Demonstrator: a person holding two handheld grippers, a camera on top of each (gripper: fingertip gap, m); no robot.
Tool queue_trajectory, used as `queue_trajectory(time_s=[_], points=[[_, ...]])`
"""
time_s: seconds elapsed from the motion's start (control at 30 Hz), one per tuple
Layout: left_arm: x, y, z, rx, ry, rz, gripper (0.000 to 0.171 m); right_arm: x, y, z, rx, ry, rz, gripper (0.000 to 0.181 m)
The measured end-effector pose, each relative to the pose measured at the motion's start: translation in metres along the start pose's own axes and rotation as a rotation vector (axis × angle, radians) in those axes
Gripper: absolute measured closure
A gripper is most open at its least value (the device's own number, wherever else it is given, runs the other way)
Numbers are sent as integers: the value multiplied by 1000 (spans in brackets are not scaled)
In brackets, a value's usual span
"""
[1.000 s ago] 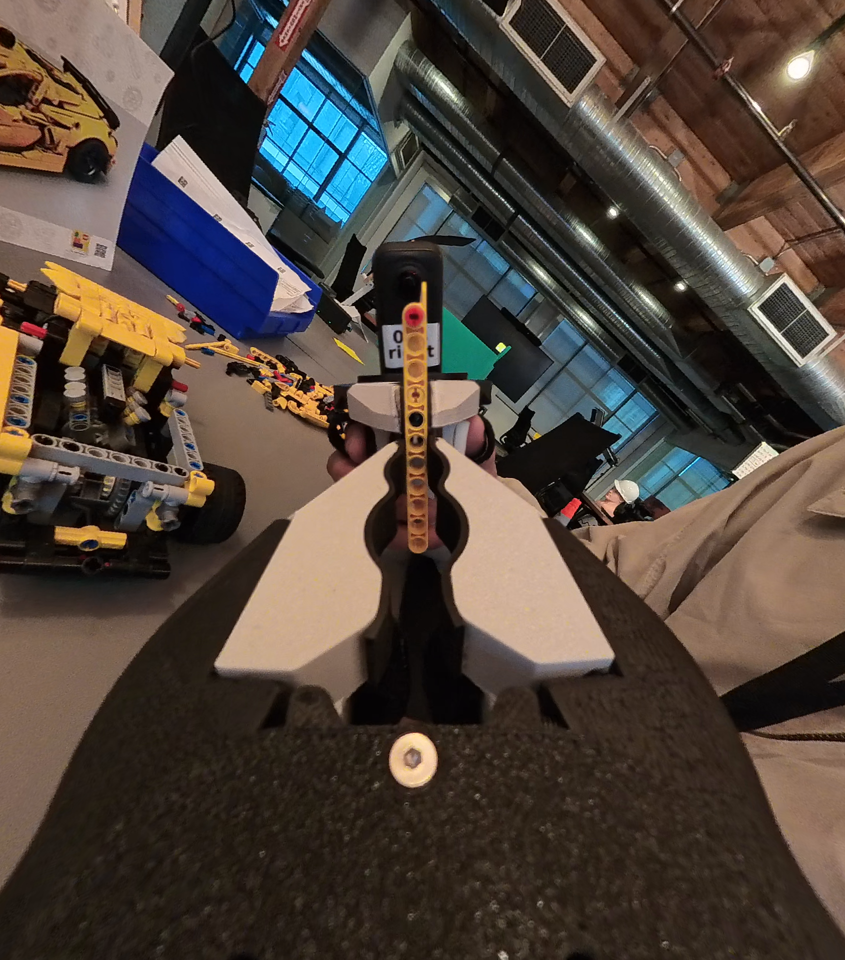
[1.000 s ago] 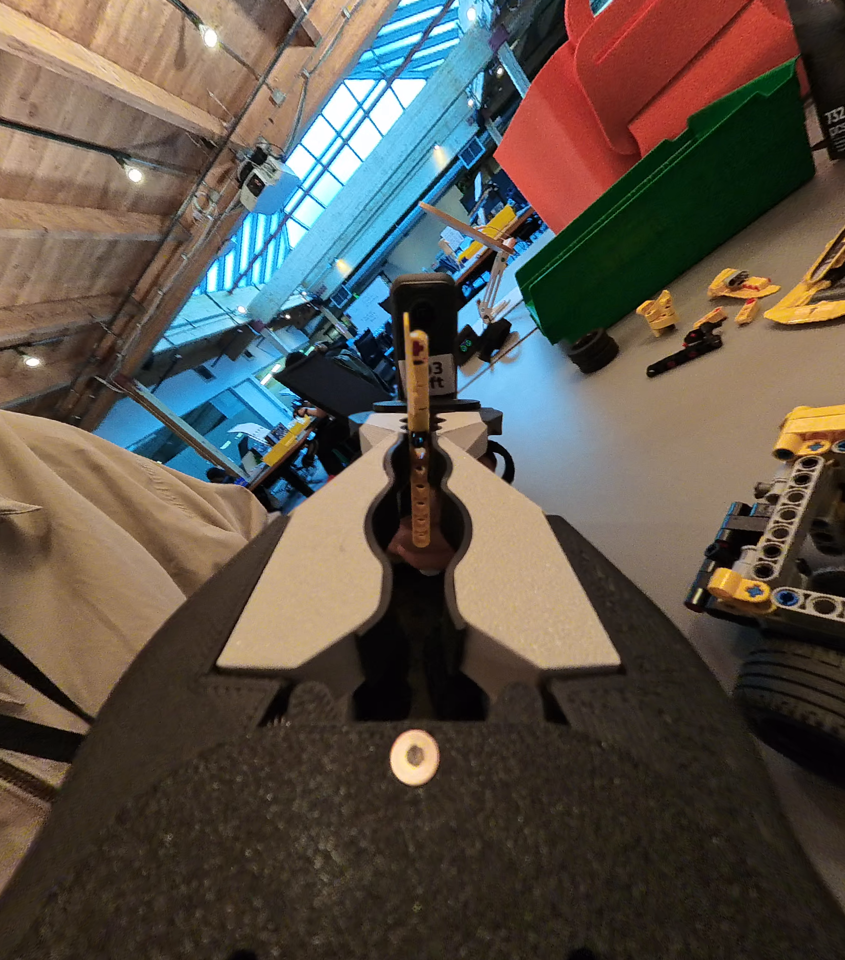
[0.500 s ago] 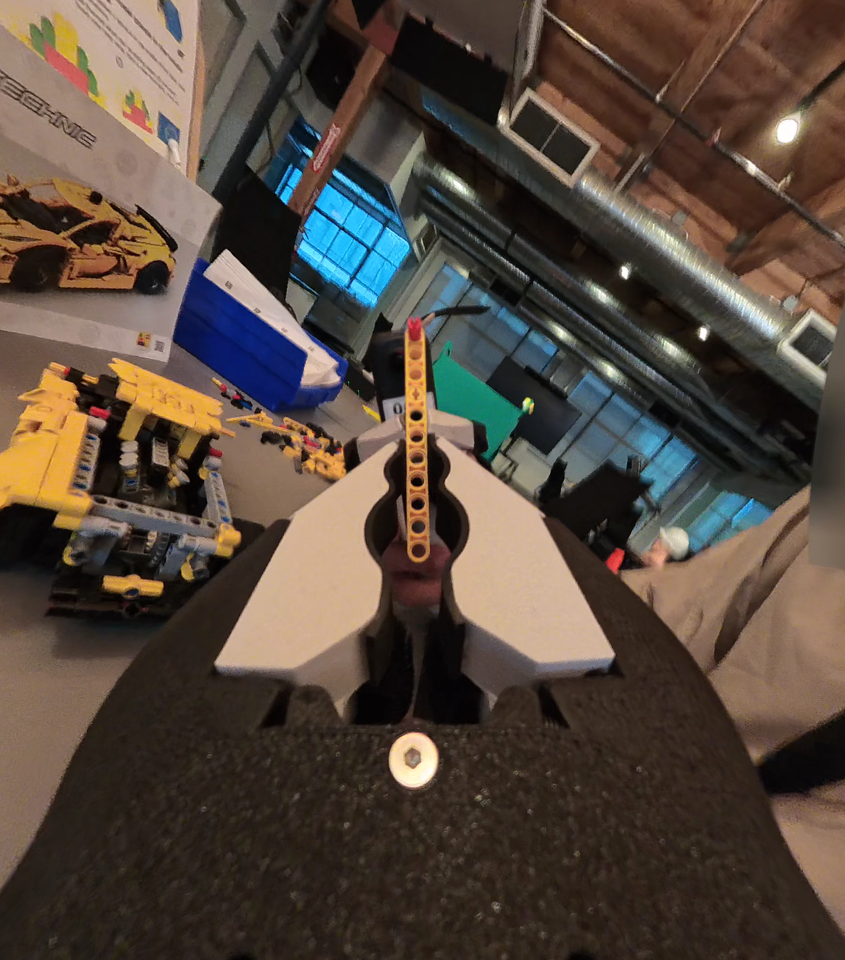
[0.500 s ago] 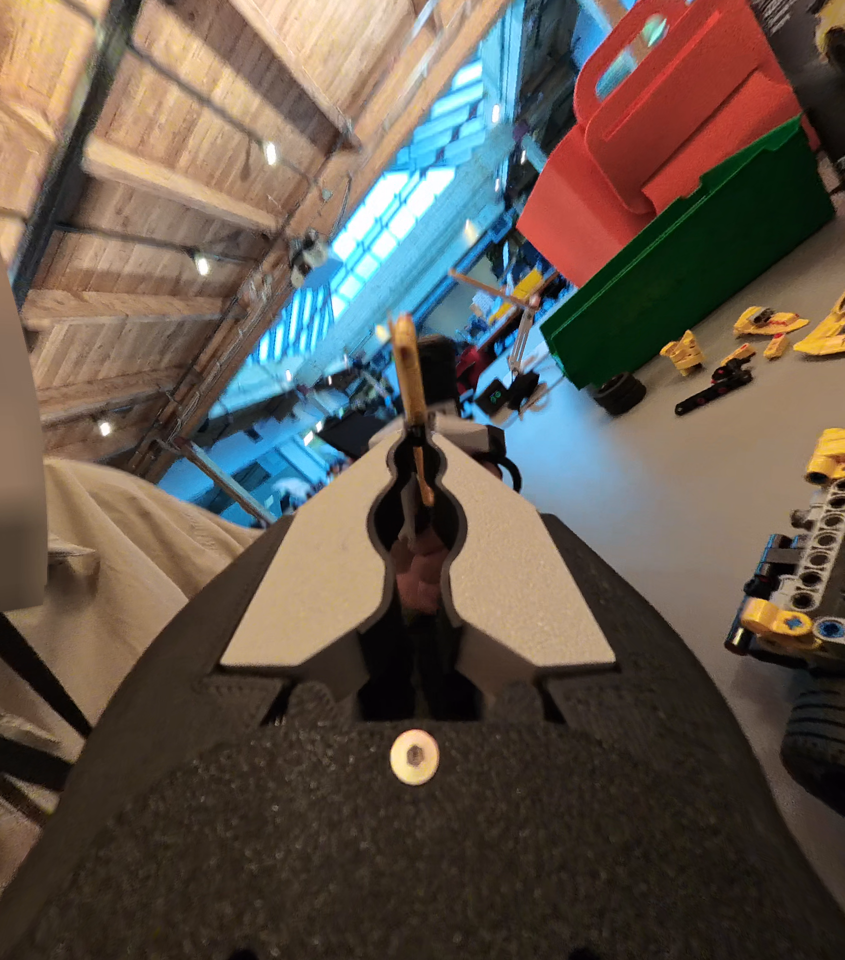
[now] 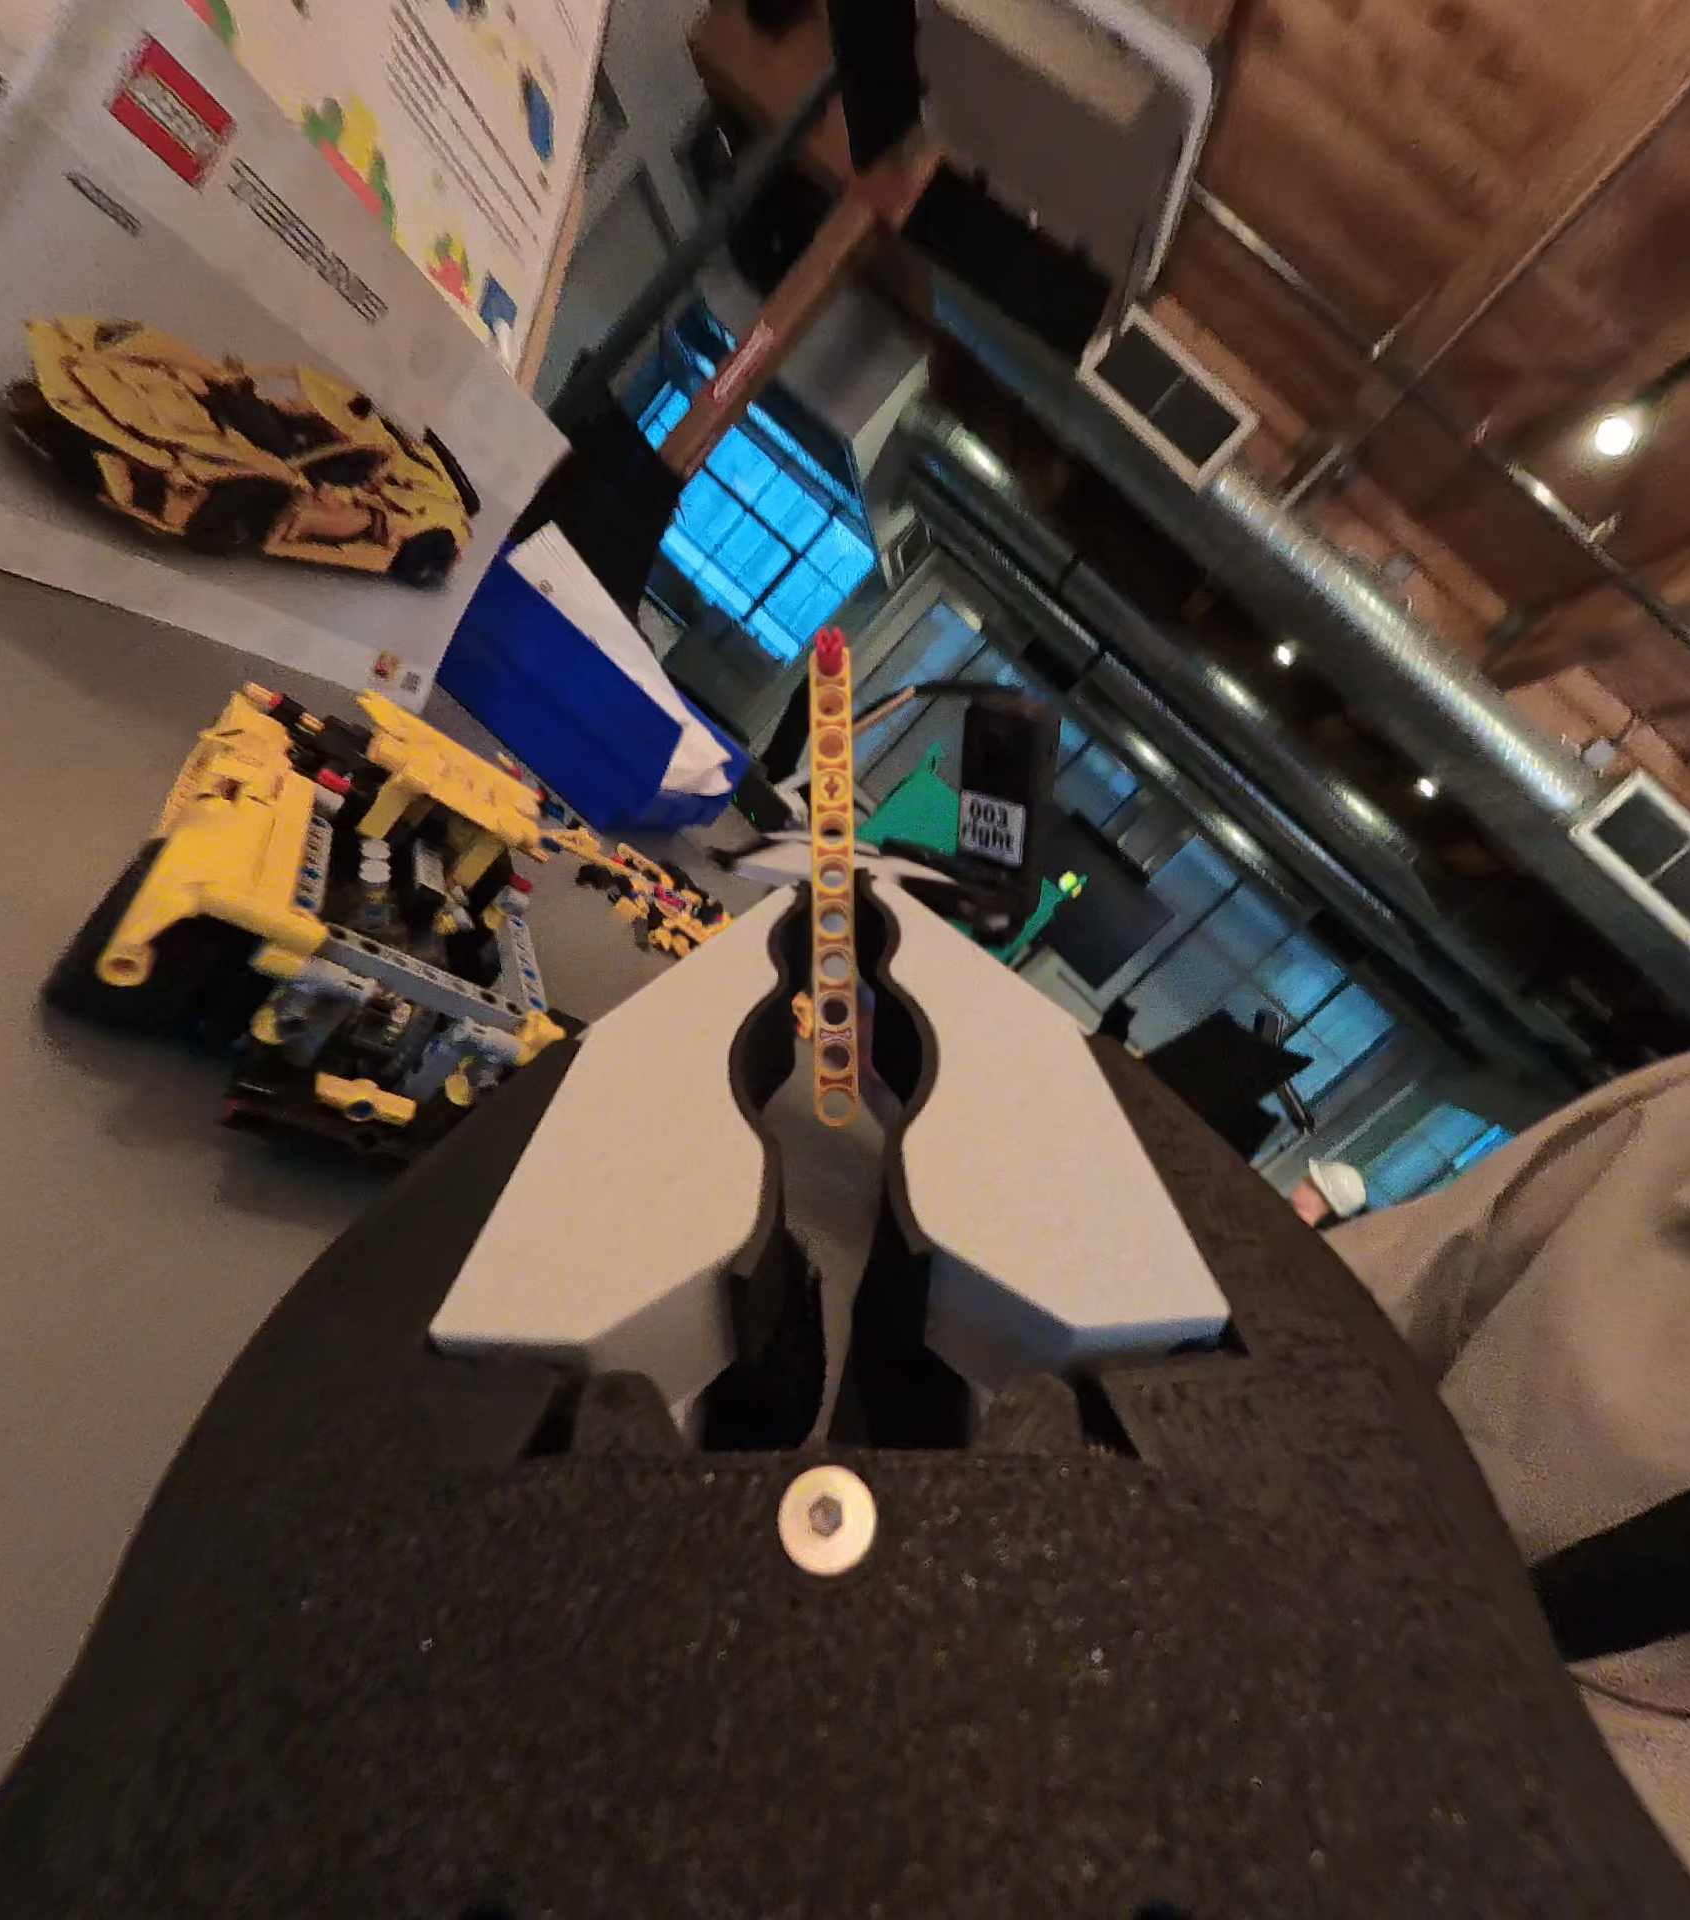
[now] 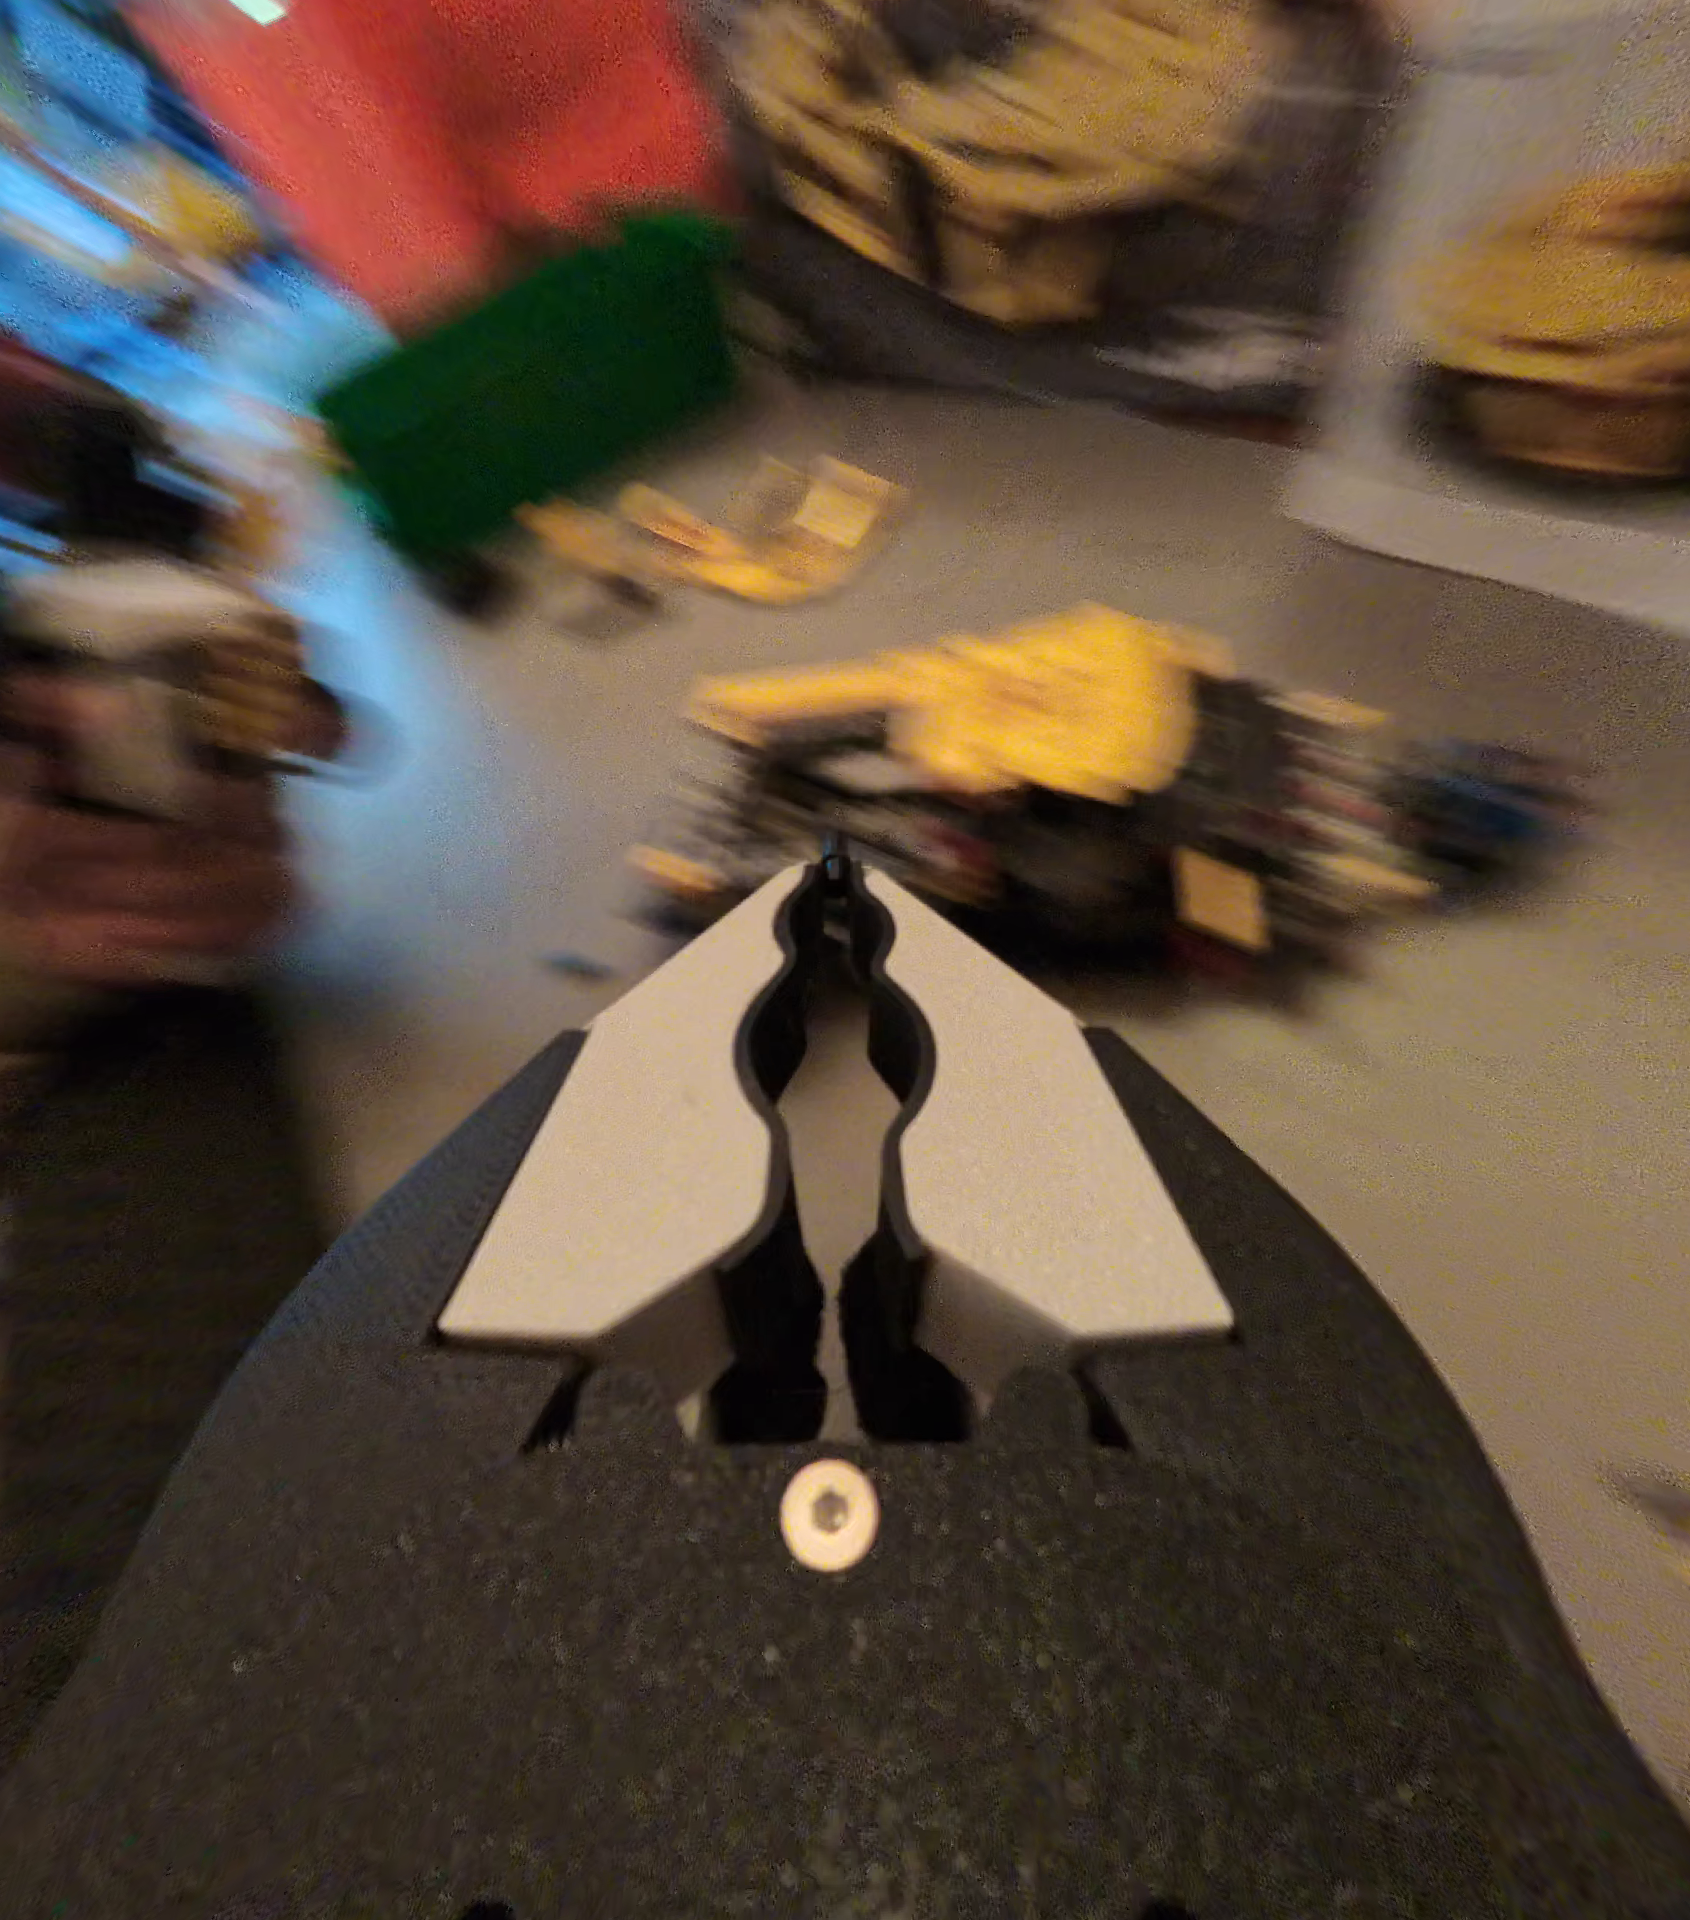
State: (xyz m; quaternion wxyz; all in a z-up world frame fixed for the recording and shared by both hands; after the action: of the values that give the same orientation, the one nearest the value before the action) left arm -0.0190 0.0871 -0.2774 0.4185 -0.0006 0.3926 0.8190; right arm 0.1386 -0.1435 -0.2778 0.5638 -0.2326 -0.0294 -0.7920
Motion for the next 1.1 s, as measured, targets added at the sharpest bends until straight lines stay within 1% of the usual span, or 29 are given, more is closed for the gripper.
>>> queue_trajectory(time_s=[0.03, 0.07, 0.1, 0.17, 0.23, 0.3, 0.43, 0.47, 0.5, 0.53, 0.57, 0.6, 0.63, 0.67, 0.7, 0.73, 0.77, 0.83, 0.87, 0.9, 0.93, 0.97, 1.0, 1.1], points=[[-3, 1, -2, 13, -11, -17, 166, 15, 32, -8, 69, -86, -181, 179], [-6, 0, -4, 37, -13, -28, 165, 31, 61, -17, 123, -193, -326, 179], [-7, -2, -6, 53, -29, -23, 166, 46, 84, -27, 157, -276, -411, 178], [-11, -5, -9, 56, -73, 0, 166, 71, 110, -37, 172, -306, -457, 178], [-15, -4, -12, 42, -105, -6, 166, 86, 124, -44, 154, -342, -473, 178], [-17, -5, -15, 29, -134, 11, 166, 92, 131, -47, 127, -351, -469, 171], [-18, -5, -16, 49, -139, -3, 166, 94, 137, -48, 90, -353, -482, 171], [-17, -5, -16, 55, -133, -5, 166, 91, 130, -44, 71, -347, -463, 169], [-17, -5, -15, 62, -127, -11, 166, 84, 115, -35, 53, -307, -406, 167], [-17, -5, -15, 72, -120, -22, 166, 73, 92, -22, 40, -222, -318, 167], [-17, -4, -14, 82, -115, -33, 166, 58, 62, -10, 24, -114, -191, 167], [-17, -4, -14, 92, -113, -39, 166, 41, 27, 0, -9, -14, -25, 166], [-17, -4, -15, 100, -115, -46, 166, 24, -8, 7, -72, 60, 145, 160], [-17, -3, -15, 108, -113, -60, 166, 7, -38, 10, -138, 89, 295, 150], [-17, -2, -15, 113, -110, -72, 166, -7, -61, 12, -204, 105, 398, 149], [-17, -1, -15, 113, -110, -79, 166, -19, -75, 13, -258, 131, 459, 149], [-16, -1, -15, 112, -108, -79, 166, -26, -83, 15, -291, 167, 492, 150], [-16, 0, -15, 119, -102, -93, 166, -36, -85, 18, -360, 228, 520, 155], [-16, 1, -16, 127, -103, -103, 166, -37, -88, 19, -390, 245, 585, 159], [-16, 1, -17, 133, -109, -109, 166, -38, -91, 20, -417, 241, 637, 159], [-17, 2, -18, 139, -119, -113, 166, -40, -90, 20, -426, 231, 648, 161], [-18, 2, -20, 143, -138, -115, 166, -42, -89, 19, -414, 220, 638, 166], [-20, 2, -23, 146, -159, -117, 166, -43, -87, 18, -398, 208, 625, 175], [-22, 1, -26, 97, -209, -67, 165, -42, -86, 15, -393, 156, 635, 176]])
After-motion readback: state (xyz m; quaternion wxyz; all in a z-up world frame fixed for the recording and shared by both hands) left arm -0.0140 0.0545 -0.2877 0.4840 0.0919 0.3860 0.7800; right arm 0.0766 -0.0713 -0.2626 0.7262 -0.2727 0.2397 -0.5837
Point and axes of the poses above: each gripper's, where its closed fingertips meet, x back along the fingers, z out of its top, y = z × x across the jaws, the point moved 8 cm from there along x, back along the fingers, and after that the axes turned 7 degrees about -z, right-handed, at the moved point
